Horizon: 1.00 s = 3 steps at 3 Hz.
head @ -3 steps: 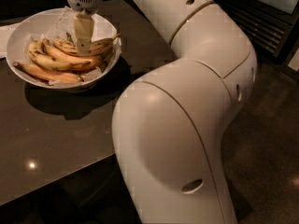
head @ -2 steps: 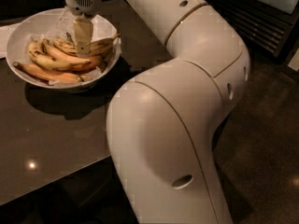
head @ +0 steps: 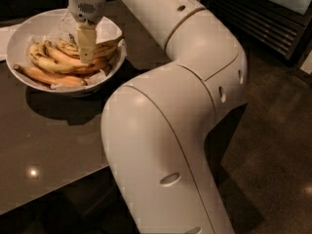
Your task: Pick banana from white bowl
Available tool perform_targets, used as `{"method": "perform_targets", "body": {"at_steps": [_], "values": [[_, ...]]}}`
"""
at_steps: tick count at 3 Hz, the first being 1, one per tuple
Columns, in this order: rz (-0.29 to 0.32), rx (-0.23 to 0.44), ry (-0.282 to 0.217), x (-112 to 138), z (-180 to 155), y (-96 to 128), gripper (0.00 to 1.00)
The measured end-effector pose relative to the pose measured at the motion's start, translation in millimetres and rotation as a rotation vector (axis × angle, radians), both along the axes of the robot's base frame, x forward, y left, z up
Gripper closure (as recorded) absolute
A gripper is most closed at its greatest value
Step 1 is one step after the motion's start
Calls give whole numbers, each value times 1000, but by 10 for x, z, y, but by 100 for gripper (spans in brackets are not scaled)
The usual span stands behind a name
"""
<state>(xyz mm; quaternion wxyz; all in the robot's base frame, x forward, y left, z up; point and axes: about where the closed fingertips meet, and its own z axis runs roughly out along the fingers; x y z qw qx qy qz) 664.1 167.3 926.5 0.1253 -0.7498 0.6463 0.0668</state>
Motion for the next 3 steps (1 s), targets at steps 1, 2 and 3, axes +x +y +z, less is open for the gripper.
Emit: {"method": "perform_targets", "body": {"at_steps": [1, 2, 3], "values": [[0, 6, 18, 36, -71, 11, 50], [-5, 8, 27, 53, -114, 0, 72], [-10, 15, 32, 60, -119, -32, 95]]}}
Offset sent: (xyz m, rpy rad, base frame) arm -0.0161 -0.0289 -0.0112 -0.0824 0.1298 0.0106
